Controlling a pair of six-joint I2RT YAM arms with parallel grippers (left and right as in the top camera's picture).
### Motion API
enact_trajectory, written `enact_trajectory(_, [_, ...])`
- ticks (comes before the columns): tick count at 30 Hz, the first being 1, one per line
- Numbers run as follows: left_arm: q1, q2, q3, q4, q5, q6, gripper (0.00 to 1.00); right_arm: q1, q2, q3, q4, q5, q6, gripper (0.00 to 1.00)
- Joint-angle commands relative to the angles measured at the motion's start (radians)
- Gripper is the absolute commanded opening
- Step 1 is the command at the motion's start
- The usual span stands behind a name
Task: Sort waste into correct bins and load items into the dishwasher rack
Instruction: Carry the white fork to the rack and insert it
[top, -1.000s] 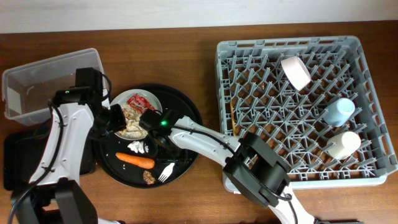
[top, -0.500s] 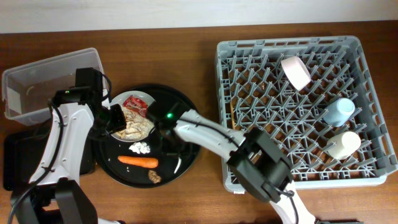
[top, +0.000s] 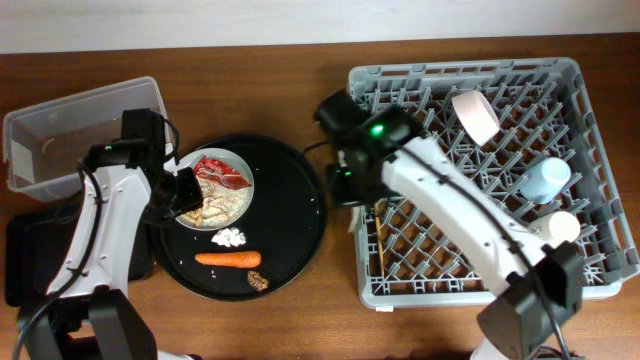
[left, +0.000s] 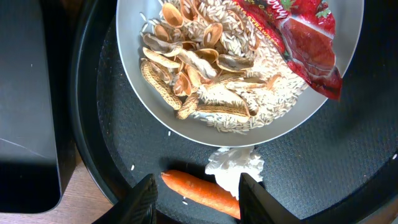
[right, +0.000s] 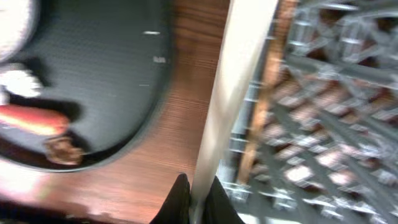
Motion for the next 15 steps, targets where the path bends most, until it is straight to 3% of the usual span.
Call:
enact_trajectory(1, [-0.002,-0.006,0.003,-0.002,-0.007,-0.009,0.42,-0.061,0.01,-0.029,-0.003,0.075,-0.07,0.04])
enact_trajectory(11, [-0.002,-0.006,0.003,-0.001,-0.007,-0.009,0.42,-0.098,0.013,-0.27,0.168,0.04,-0.132,0.05])
enact_trajectory(15, [-0.002,-0.006,0.003,-0.002,-0.006,-0.009,0.42,-0.101,0.012,-0.273,0.174,0.04,-0.137,0.21])
